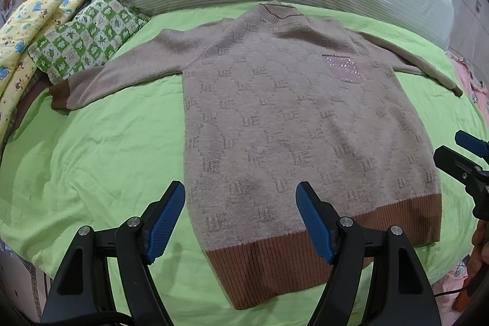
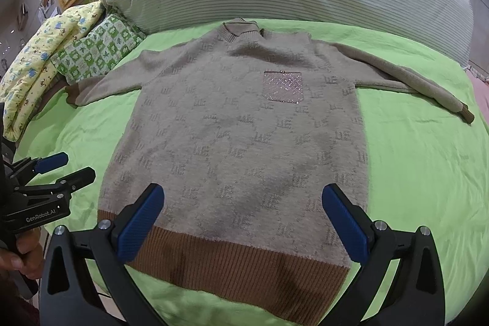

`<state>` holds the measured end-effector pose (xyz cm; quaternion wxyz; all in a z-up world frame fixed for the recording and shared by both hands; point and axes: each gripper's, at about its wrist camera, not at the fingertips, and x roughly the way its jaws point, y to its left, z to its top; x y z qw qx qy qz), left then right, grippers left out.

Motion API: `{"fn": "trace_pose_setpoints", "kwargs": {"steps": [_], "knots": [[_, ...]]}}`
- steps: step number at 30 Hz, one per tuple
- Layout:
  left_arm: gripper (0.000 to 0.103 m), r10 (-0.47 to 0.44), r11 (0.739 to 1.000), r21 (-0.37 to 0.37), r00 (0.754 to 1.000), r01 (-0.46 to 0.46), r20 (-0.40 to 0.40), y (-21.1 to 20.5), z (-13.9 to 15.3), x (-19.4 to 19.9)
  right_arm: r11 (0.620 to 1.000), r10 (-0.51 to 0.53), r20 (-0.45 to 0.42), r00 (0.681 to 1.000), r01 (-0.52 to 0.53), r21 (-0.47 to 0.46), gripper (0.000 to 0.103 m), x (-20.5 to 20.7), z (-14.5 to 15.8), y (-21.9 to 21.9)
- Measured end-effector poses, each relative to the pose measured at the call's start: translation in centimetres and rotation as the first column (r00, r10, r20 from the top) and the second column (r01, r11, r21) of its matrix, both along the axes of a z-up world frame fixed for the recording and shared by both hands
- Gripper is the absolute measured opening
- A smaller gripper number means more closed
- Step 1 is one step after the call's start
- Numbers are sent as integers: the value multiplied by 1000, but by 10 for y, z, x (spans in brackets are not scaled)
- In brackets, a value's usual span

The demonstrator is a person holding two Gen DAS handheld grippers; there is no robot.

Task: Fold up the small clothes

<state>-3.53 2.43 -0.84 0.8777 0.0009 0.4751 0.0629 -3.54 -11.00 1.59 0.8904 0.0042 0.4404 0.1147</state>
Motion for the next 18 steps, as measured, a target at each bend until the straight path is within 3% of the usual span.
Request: {"fn": "trace_pose_setpoints", "kwargs": {"steps": [18], "knots": [[75,-8,1000,-13,1000,8,-4,0,-1,7,1000,-1,-7,1000,1,1,103,3,-3,-1]]}}
